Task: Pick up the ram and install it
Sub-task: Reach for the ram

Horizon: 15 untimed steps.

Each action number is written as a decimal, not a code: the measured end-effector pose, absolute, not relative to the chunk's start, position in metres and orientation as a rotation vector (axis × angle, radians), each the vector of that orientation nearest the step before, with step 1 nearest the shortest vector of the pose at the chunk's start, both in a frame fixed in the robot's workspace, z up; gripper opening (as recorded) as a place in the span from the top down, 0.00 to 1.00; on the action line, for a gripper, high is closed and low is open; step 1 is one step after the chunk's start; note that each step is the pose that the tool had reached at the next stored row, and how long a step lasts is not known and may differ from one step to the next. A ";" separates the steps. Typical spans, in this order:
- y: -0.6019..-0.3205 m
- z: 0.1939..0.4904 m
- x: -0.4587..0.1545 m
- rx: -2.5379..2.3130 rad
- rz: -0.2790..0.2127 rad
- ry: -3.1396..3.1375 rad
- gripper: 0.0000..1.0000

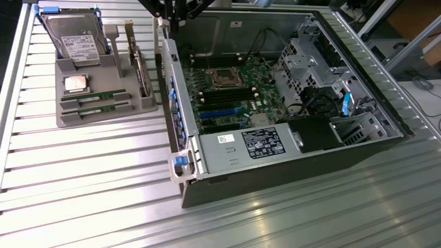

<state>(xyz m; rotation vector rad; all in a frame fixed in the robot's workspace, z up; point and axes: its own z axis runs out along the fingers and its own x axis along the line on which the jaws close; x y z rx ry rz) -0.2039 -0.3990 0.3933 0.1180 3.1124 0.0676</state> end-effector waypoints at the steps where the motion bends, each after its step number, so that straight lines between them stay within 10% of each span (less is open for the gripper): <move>1: -0.399 0.393 -0.204 0.118 0.068 3.113 0.89; 15: -0.399 0.393 -0.211 0.118 0.068 3.112 0.89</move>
